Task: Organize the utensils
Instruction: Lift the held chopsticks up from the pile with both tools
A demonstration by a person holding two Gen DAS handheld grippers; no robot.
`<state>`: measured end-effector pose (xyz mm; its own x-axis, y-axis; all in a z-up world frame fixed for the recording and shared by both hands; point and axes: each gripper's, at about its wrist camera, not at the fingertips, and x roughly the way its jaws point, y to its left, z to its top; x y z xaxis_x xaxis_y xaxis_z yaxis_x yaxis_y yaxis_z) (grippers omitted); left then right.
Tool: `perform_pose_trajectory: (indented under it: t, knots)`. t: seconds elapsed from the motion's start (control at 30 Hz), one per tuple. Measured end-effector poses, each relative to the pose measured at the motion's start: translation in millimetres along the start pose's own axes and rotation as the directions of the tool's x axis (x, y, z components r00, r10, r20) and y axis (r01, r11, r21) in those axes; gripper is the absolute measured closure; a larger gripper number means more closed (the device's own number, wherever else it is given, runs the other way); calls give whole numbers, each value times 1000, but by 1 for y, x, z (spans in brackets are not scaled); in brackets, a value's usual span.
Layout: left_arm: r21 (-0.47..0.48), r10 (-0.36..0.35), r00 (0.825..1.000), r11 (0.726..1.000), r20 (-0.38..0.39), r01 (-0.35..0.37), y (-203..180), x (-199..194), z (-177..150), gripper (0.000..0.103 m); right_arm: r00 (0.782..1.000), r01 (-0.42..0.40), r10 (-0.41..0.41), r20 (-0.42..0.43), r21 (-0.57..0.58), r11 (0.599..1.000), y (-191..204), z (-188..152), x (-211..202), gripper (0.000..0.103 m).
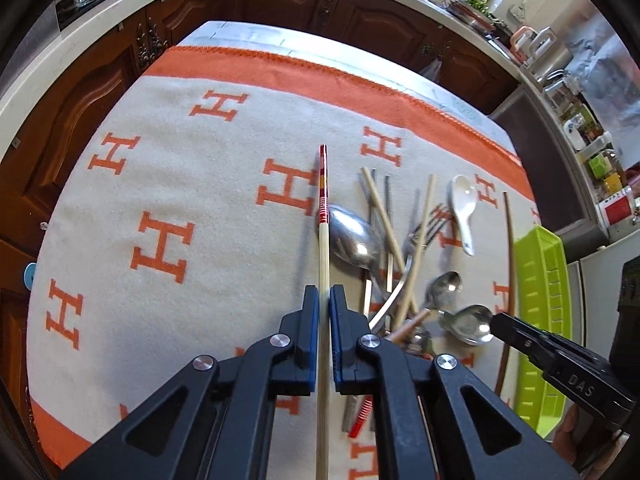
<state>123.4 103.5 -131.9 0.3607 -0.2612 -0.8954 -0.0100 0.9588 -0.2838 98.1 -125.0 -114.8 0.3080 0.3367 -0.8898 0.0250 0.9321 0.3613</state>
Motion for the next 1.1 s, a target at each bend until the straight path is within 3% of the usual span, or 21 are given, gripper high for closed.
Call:
perform_pose_trajectory:
  t: [0.3, 0.73, 1.1]
  knots:
    - [77, -32, 999, 997, 24, 30, -29, -26, -14, 100, 1000, -3, 3, -3, 39, 999, -11, -19, -13, 97]
    - [84, 3, 996, 996, -88, 4, -29, 15, -33, 100, 1000, 6, -6, -1, 71, 997, -27, -31, -19, 97]
    - [81, -10, 992, 997, -126, 20, -24, 30, -27, 99, 1000, 2, -1, -10, 73, 997, -28, -29, -14, 97]
